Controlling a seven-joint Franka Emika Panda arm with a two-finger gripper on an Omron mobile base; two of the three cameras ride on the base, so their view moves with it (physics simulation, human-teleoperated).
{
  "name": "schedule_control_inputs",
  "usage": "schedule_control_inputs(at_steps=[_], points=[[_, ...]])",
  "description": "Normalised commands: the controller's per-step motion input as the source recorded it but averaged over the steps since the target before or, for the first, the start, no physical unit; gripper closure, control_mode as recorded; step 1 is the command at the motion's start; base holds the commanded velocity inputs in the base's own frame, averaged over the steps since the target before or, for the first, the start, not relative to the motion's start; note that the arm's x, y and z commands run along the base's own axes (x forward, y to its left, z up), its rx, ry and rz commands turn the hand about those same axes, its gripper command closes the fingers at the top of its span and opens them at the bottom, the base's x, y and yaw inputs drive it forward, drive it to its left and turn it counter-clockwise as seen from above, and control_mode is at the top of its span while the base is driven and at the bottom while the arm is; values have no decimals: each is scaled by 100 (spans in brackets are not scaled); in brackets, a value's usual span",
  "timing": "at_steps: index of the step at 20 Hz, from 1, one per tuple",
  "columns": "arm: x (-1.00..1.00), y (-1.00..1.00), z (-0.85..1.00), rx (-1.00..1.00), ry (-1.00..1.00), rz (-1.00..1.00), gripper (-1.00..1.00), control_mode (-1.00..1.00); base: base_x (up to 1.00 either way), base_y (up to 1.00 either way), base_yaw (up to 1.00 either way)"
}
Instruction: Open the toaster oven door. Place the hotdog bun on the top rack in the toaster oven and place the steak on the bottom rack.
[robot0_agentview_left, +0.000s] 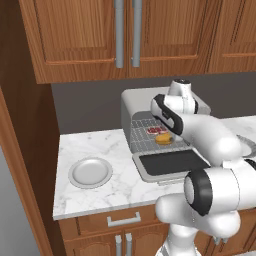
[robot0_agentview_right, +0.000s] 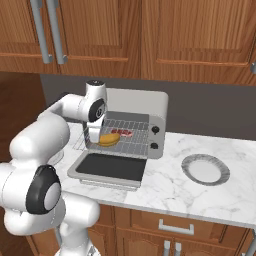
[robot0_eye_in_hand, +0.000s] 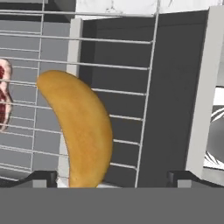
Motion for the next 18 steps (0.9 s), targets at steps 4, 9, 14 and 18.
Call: schedule_control_inputs(at_steps=[4, 9, 14, 18], points=[[-6, 9, 20, 0, -3, 14, -100, -100, 0, 0, 0], [-28, 9, 15, 0, 0, 25, -100, -100, 0, 0, 0], [-39, 4, 12, 0, 0, 39, -100, -100, 0, 0, 0], [-49, 0, 3, -2, -3, 44, -100, -100, 0, 0, 0]])
